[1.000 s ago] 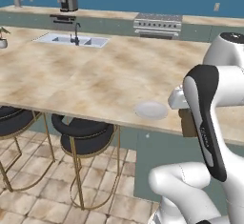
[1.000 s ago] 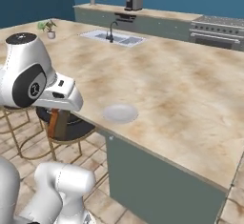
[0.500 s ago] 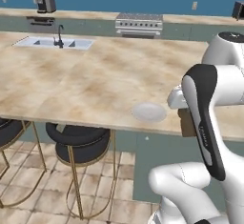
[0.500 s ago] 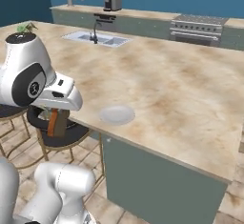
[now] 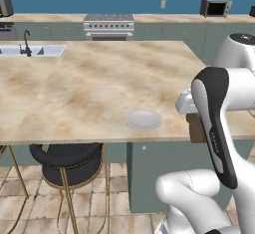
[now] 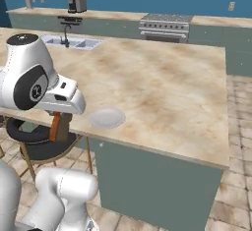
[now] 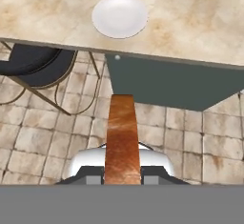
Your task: Start the toaster. Once the lever pops up, take the bread to the plate on the dining counter.
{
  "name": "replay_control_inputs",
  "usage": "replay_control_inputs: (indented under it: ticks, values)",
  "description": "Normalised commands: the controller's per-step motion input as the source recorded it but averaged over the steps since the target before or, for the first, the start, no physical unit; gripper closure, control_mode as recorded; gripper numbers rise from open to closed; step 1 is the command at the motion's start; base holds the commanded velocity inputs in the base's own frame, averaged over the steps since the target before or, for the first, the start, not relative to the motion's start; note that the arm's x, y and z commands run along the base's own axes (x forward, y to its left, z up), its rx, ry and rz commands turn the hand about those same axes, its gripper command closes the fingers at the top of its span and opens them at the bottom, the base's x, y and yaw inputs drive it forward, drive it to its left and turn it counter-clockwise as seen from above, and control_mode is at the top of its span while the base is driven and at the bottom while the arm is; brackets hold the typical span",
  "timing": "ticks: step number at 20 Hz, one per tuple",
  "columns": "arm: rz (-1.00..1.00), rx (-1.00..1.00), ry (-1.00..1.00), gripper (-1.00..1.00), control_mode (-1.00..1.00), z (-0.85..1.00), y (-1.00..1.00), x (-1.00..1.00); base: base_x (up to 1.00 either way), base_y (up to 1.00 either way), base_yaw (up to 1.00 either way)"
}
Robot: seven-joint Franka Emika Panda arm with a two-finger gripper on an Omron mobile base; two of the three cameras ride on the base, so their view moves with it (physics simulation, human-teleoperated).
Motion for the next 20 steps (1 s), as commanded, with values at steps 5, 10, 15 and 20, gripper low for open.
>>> replay_control_inputs:
  ticks: [5, 10, 15, 20]
  values:
    - [0.0, 0.0, 0.0, 1.0, 1.0, 0.0, 0.0, 0.0, 0.11, 0.5, -0.3]
    - [0.0, 0.0, 0.0, 1.0, 1.0, 0.0, 0.0, 0.0, 0.14, 0.6, -0.16]
    - [0.0, 0.0, 0.0, 1.0, 1.0, 0.0, 0.0, 0.0, 0.21, 0.34, -0.02]
    - [0.0, 0.0, 0.0, 1.0, 1.0, 0.0, 0.0, 0.0, 0.45, 0.26, -0.08]
